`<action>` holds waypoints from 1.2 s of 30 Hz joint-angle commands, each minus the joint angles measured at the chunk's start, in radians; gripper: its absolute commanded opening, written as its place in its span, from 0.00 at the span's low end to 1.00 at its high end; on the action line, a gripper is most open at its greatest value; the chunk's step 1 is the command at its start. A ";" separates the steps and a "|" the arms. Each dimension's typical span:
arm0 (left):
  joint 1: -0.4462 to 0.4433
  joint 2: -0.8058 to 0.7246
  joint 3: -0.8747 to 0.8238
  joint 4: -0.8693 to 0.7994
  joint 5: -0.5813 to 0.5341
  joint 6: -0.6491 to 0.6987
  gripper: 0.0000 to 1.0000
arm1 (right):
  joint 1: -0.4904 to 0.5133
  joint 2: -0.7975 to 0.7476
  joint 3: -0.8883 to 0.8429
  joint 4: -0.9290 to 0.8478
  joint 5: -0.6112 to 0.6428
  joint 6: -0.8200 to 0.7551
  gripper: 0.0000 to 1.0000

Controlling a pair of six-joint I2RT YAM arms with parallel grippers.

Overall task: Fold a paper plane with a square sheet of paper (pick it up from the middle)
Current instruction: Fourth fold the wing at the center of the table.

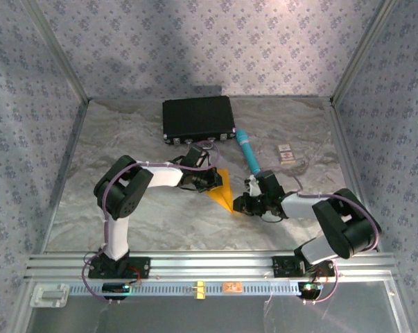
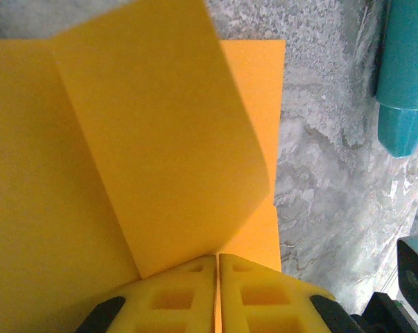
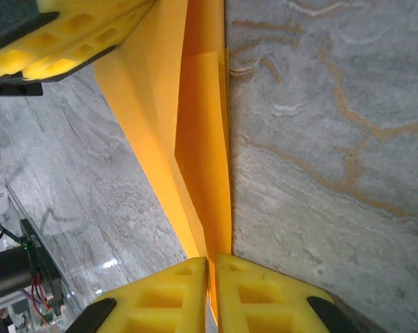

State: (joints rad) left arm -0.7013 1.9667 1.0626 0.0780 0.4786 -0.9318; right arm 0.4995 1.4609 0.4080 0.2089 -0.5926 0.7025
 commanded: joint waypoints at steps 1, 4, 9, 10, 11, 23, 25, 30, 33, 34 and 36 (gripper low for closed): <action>0.002 0.031 -0.006 -0.053 -0.017 0.017 0.10 | 0.011 0.001 -0.037 -0.139 0.027 0.008 0.10; 0.001 0.032 -0.006 -0.053 -0.017 0.017 0.10 | 0.012 0.003 -0.035 -0.149 0.039 0.006 0.07; 0.001 0.031 -0.009 -0.053 -0.018 0.018 0.10 | 0.017 -0.002 -0.038 -0.167 0.044 0.010 0.09; 0.000 0.031 -0.008 -0.055 -0.019 0.017 0.10 | 0.017 -0.009 -0.041 -0.171 0.047 0.013 0.10; 0.002 0.031 -0.009 -0.055 -0.018 0.017 0.10 | 0.017 -0.012 -0.042 -0.175 0.050 0.016 0.10; 0.002 0.032 -0.010 -0.053 -0.015 0.018 0.10 | 0.020 -0.022 -0.042 -0.206 0.056 0.019 0.05; 0.002 0.032 -0.010 -0.053 -0.015 0.019 0.10 | 0.023 -0.021 -0.039 -0.226 0.065 0.021 0.06; 0.002 0.031 -0.013 -0.053 -0.018 0.018 0.10 | 0.037 -0.023 -0.035 -0.262 0.080 0.033 0.10; 0.001 0.029 -0.013 -0.057 -0.021 0.019 0.10 | 0.043 -0.030 -0.036 -0.274 0.080 0.039 0.10; 0.001 0.027 -0.016 -0.058 -0.023 0.019 0.10 | 0.045 -0.035 -0.036 -0.282 0.084 0.040 0.10; 0.002 0.025 -0.019 -0.058 -0.025 0.019 0.10 | 0.049 -0.049 -0.039 -0.295 0.095 0.040 0.07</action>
State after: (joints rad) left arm -0.7025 1.9675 1.0622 0.0734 0.4862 -0.9321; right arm 0.5312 1.4090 0.4049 0.1131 -0.5331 0.7280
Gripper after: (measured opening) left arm 0.098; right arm 0.078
